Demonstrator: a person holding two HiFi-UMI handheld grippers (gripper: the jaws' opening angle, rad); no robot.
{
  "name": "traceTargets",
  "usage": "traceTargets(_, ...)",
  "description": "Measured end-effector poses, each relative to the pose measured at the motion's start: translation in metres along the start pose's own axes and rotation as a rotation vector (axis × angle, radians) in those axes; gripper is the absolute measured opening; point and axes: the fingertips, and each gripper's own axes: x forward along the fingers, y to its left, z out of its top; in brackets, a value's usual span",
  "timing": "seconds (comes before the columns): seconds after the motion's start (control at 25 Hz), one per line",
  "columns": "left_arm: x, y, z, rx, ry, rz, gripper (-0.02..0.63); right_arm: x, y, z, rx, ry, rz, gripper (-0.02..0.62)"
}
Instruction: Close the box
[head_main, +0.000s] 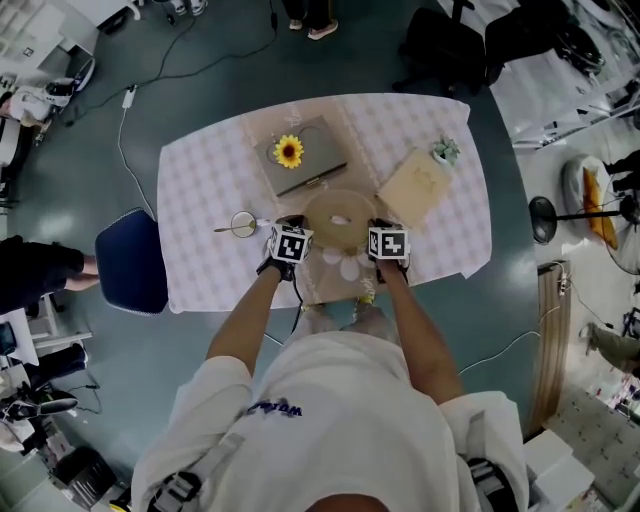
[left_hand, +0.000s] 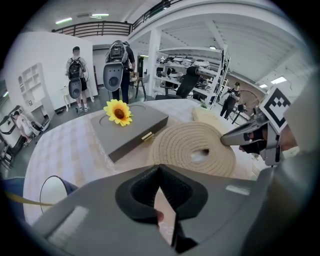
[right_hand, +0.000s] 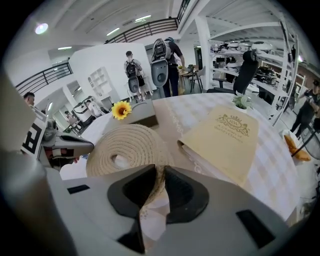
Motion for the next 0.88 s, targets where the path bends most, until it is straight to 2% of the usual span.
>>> traceTargets(0.16,-0.0007,0.0001,-0.0013,-0.008,-0.029,0.037,0.002,-0.0010,-0.0019,-0.0006,0.051,0.006,-0.003,0.066)
traceTargets(0.32,-0.0003,0.0006,0.0025,-0.043,-0.085,0.059,0.002,-0.0028,-0.0041,0.0009,0.046,-0.049,-0.009,0.069)
traceTargets(0.48,-0.0065,-0.0027,0.0003,0.069,-0.125,0.129,0.000,-0.0051,-0.0012,0.0025,0.025,-0.060,-0.022,0.072)
traceTargets(0.64,-0.0033,-0.0009,0.0025,-0.025,-0.146,0.151,0.002,-0.0041,-0.0052,0.0041,0.058,-0.058,-0.041,0.074)
traceTargets(0.76,-0.0040,-0.0014,0.0022,0.026,-0.122,0.173,0.000,-0.0040,-0.0036,0.0032,0.074,-0.062,-0.061,0.074)
traceTargets(0.88,-0.0065,0.0000,0.0034,0.005,-0.137,0.168,0.000,-0.0057,-0.0015,0.0045,0.031,-0.062,-0.067,0.074)
